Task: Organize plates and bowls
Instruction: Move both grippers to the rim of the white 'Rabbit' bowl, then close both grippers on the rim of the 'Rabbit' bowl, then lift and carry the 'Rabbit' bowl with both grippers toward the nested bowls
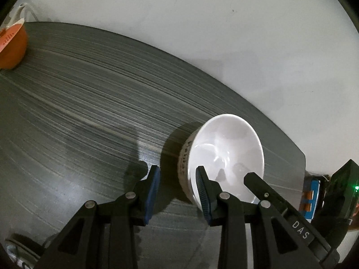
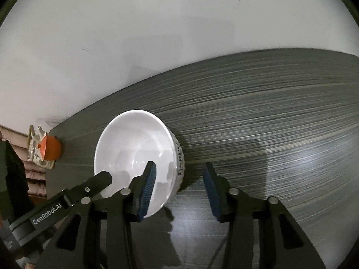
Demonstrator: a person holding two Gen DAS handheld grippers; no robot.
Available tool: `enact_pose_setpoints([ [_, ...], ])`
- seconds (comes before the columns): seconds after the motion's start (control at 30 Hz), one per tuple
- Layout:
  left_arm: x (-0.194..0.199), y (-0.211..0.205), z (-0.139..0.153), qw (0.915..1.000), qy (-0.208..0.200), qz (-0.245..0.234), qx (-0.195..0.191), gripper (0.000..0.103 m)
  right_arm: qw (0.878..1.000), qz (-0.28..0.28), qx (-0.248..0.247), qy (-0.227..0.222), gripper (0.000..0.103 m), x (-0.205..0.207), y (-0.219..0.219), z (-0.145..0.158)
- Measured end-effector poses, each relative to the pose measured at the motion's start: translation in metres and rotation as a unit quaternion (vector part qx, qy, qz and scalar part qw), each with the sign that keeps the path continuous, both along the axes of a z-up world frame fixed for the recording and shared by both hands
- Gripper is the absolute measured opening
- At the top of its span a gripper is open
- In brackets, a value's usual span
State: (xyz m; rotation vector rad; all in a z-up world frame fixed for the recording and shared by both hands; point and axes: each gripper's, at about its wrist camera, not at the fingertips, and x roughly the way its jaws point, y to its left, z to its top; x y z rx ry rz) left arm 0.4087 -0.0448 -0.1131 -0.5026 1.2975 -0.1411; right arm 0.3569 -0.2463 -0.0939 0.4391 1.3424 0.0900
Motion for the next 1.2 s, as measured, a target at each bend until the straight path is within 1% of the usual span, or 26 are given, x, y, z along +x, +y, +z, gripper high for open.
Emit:
enact_pose_setpoints([
  [0.13,0.006,-0.003,-0.007,1.0,0.006,-0.001,-0.002,0.032,1.0,-0.001,0.008,0.008,0.025,0.002,0.001,-0.009],
  [0.17,0.006,-0.005,-0.008,1.0,0.003,-0.004,-0.003,0.03,1.0,-0.001,0.01,0.008,0.022,0.002,0.001,-0.009],
  [0.2,0.004,-0.004,-0.01,1.0,0.001,-0.007,-0.001,0.023,1.0,-0.001,0.012,0.01,0.02,0.002,0.001,-0.011],
  [0.27,0.004,-0.007,-0.01,0.9999,-0.006,-0.014,-0.003,0.018,1.0,-0.003,0.017,0.008,0.016,0.002,0.002,-0.012],
  [0.3,0.004,-0.009,-0.01,0.9998,-0.009,-0.017,-0.001,0.014,1.0,-0.006,0.017,0.007,0.016,0.001,0.003,-0.012],
  [0.33,0.004,-0.011,-0.009,0.9997,-0.011,-0.02,0.006,0.013,1.0,-0.009,0.014,0.006,0.016,0.0,0.003,-0.011],
  [0.47,-0.004,-0.016,-0.004,0.999,-0.016,-0.025,0.032,0.012,1.0,-0.01,0.008,0.009,0.016,-0.007,0.006,-0.008],
  [0.57,-0.012,-0.017,0.003,0.9988,-0.02,-0.028,0.035,0.012,1.0,-0.01,0.01,0.009,0.015,-0.013,0.01,-0.002],
  [0.93,-0.052,-0.025,0.045,0.997,-0.042,-0.036,0.054,0.012,1.0,0.002,-0.001,-0.017,0.016,-0.05,0.016,0.047],
  [1.03,-0.065,-0.009,0.057,0.9968,-0.047,-0.033,0.056,0.012,1.0,0.005,-0.002,-0.025,0.016,-0.062,0.022,0.06],
  [1.2,-0.087,-0.003,0.076,0.9956,-0.064,-0.032,0.06,0.012,0.999,0.008,0.004,-0.034,0.016,-0.089,0.023,0.084],
])
